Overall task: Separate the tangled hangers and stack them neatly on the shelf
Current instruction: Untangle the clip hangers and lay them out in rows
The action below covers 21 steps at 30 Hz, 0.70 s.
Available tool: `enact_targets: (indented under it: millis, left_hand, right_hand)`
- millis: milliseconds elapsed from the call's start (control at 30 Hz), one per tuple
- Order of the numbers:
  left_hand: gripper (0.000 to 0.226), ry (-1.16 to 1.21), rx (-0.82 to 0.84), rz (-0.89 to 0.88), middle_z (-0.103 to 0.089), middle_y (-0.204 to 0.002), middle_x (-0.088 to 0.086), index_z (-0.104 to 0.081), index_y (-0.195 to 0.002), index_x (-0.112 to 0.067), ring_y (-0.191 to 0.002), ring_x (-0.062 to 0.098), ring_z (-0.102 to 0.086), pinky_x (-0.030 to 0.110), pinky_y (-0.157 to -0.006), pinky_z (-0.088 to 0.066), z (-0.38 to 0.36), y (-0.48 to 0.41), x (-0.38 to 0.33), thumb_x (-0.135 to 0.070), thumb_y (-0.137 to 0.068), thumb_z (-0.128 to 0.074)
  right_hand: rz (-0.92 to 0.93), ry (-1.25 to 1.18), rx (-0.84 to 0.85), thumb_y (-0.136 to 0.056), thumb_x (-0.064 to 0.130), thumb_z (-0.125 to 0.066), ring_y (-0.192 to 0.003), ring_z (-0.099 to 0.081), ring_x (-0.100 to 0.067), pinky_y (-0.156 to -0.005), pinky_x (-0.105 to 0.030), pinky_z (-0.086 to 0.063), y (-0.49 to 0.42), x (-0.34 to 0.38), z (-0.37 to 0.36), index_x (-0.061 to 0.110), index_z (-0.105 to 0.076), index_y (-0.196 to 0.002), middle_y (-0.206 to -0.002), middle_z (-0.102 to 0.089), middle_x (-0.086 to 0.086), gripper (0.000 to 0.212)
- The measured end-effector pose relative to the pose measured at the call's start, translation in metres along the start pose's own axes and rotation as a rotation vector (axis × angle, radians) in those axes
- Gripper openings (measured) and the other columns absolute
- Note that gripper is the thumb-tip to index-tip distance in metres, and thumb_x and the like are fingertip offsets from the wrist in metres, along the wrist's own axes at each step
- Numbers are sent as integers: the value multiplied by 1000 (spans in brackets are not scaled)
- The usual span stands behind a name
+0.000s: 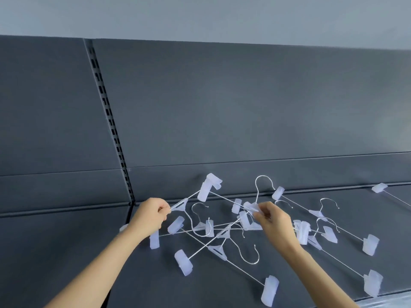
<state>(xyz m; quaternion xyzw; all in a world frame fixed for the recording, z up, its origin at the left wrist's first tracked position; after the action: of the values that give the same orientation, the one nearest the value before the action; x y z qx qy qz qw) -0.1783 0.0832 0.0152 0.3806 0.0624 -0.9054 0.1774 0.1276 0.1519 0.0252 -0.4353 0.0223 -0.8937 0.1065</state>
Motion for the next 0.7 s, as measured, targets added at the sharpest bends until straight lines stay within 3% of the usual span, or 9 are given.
enact_targets:
  millis: [67,133,233,367,467,567,700]
  left_hand:
    - [23,-184,-63,3,-54,-64,-3,-58,-72,-11,-59,20,-45,27,-56,-36,18,7,13,0,-81,-39]
    - [24,-346,-96,47,-60,-76,1,-55,-77,-14,-68,22,-47,30,-56,-33,38,17,30,-2,-81,-35]
    - [22,-489,-105,140,-56,-81,4,-45,-75,-16,-66,24,-43,29,-53,-27,70,39,58,0,-83,-32]
    - [23,-622,-149,250,-55,-80,2,-45,-82,-19,-66,25,-44,29,-50,-26,119,67,99,0,-85,-34]
    - [23,-581,-198,312,-55,-78,0,-46,-80,-22,-67,24,-46,30,-54,-30,151,84,137,-3,-86,-34]
    - [29,-424,-265,324,-47,-66,-3,-41,-67,-23,-58,20,-38,30,-49,-24,181,101,176,0,-84,-34]
    - [35,-296,-343,369,-41,-62,-2,-32,-58,-21,-55,16,-32,29,-47,-21,228,119,234,4,-83,-33]
  right_hand:
    - [30,3,17,-86,15,-58,-76,-58,-30,-65,-36,-44,0,13,-8,6,-59,-84,-77,-65,-13,10]
    - [64,-14,24,-86,14,-59,-73,-56,-29,-60,-32,-40,0,26,-18,5,-58,-82,-76,-64,-13,10]
    - [90,-48,63,-86,14,-59,-63,-51,-26,-56,-30,-37,3,47,-40,7,-57,-79,-73,-63,-13,10]
    - [142,-73,155,-87,16,-58,-66,-55,-24,-57,-25,-39,16,81,-77,9,-59,-80,-72,-65,-11,10]
    - [174,-97,224,-87,18,-57,-72,-60,-19,-60,-23,-42,29,110,-108,23,-58,-76,-70,-67,3,12]
    - [205,-84,287,-88,20,-56,-75,-61,-22,-62,-26,-42,44,139,-144,21,-60,-78,-71,-70,-1,11]
    - [196,-39,313,-86,21,-58,-64,-58,-21,-59,-24,-42,64,171,-207,22,-61,-76,-63,-65,-1,11]
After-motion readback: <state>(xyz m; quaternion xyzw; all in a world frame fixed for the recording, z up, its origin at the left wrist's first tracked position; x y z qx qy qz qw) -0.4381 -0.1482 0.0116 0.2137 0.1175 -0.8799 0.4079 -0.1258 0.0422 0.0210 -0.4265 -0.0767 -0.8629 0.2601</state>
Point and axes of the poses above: each hand's wrist, its own y-axis away from the middle knuckle, its own z-axis out of the back of the hand, x = y × z, the point moved 8 cm from there along -y, towards the middle knuckle
